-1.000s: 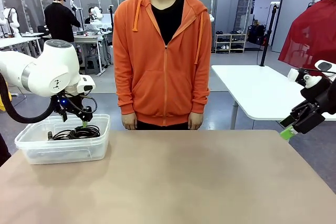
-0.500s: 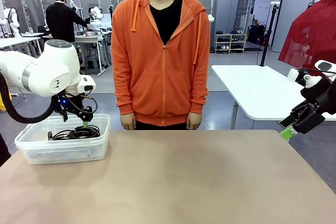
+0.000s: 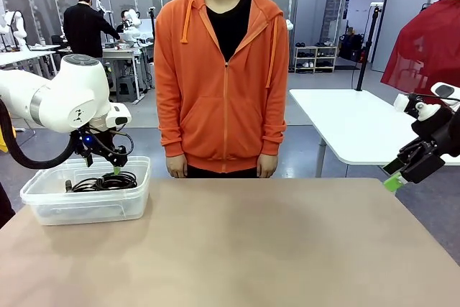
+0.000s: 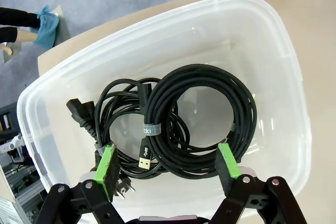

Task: Organize and store the cables.
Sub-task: Place the USB Extension Cable into the Organizing box.

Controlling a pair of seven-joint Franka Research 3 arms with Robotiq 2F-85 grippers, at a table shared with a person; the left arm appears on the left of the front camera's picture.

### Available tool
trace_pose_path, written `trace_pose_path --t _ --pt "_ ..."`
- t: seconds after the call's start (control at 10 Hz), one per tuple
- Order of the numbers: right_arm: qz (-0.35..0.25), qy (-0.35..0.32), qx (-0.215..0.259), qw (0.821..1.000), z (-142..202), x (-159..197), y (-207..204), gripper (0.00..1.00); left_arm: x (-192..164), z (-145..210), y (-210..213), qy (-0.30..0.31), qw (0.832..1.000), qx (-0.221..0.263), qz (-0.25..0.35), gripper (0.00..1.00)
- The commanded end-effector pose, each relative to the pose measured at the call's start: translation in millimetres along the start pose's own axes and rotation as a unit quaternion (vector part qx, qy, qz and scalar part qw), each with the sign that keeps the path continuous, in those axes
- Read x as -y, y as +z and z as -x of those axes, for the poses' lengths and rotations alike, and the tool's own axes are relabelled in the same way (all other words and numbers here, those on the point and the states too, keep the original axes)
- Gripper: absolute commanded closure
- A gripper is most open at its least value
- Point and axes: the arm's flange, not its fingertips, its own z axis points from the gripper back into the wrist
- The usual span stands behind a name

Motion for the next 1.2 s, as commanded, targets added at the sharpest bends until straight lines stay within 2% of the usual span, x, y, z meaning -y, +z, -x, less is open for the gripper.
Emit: trace_pose_path --t 0.0,1.1 --pt "-0.002 0.006 0.001 1.0 1.5 -0.6 -0.4 0.0 -1.4 -0.4 -0.1 -0.009 1.0 0.002 0.0 0.08" --pt "-0.002 0.006 0.001 1.0 1.5 -0.6 -0.4 0.0 -1.4 -0.4 -0.1 -0.009 1.0 0.002 0.0 0.08"
